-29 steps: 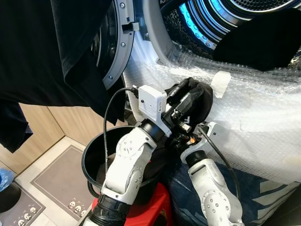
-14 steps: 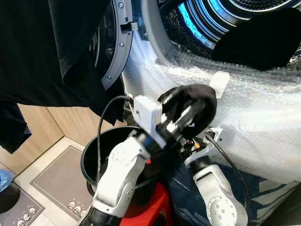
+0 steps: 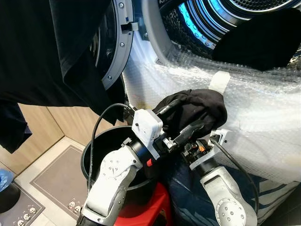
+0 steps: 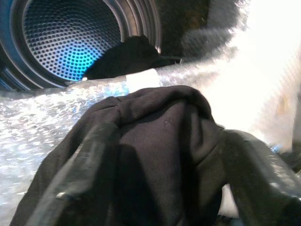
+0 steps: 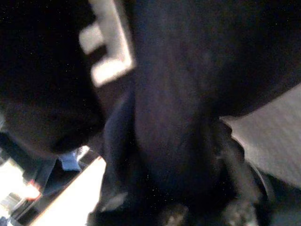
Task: Clothes washing
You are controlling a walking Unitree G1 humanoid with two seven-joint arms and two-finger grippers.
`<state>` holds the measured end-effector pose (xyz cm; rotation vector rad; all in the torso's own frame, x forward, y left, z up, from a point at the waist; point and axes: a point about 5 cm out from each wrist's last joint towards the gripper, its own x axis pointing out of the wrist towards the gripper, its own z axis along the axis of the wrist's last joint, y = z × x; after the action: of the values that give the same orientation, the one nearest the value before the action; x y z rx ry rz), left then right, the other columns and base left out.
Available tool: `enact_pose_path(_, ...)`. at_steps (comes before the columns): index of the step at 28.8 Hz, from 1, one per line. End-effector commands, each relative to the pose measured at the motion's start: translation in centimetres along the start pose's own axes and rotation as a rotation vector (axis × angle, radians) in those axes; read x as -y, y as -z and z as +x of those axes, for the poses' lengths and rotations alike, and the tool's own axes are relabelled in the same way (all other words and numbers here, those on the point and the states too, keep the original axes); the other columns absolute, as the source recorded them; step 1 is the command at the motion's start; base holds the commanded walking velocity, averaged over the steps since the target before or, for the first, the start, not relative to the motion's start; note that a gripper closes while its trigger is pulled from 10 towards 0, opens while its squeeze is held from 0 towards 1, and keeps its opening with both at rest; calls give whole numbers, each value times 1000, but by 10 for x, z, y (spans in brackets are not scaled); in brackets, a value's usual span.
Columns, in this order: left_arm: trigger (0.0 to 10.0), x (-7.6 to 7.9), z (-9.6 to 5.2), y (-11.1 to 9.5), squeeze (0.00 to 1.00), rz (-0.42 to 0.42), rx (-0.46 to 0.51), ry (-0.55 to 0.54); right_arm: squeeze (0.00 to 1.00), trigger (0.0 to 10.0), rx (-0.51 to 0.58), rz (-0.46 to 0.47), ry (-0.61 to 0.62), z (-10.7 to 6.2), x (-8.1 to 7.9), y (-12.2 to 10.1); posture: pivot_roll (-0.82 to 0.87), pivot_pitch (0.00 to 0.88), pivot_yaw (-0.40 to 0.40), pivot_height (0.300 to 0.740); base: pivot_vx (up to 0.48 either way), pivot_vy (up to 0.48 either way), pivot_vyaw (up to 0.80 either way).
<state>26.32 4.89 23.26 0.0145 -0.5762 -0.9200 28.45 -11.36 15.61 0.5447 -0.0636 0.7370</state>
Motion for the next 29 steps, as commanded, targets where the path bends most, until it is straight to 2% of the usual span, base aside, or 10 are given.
enact_pose_path(1,10000,-1,-4,-5,1000,48,-13,18,0,0,13,-25,-100,-3,-8,-11,-90,59,61,740,0,0,0)
enact_pose_path(6,10000,2,-10,-8,1000,55,-42,63,0,0,-31,-76,-141,-17,2,-19,-83,53,59,740,0,0,0)
enact_pose_path(10,10000,6,-16,-7,1000,54,-87,108,0,0,-67,-96,-193,-29,3,-22,-82,50,60,740,0,0,0)
enact_pose_path(14,10000,10,-26,-3,1000,24,-148,157,0,0,-128,-127,-255,-45,5,-30,-83,41,63,740,0,0,0)
enact_pose_path(20,10000,14,-33,-1,1000,-13,-203,200,0,0,-146,-160,-289,-54,8,-43,-81,31,68,740,0,0,0)
enact_pose_path(24,10000,19,-41,3,1000,-48,-269,268,0,0,-134,-199,-315,-61,11,-64,-82,30,68,740,0,0,0)
enact_pose_path(25,10000,21,-46,5,1000,-77,-298,285,0,0,-127,-224,-326,-63,11,-75,-82,31,68,740,0,0,0)
enact_pose_path(29,10000,21,-52,6,1000,-118,-331,296,0,0,-108,-262,-370,-65,7,-97,-84,33,67,740,0,0,0)
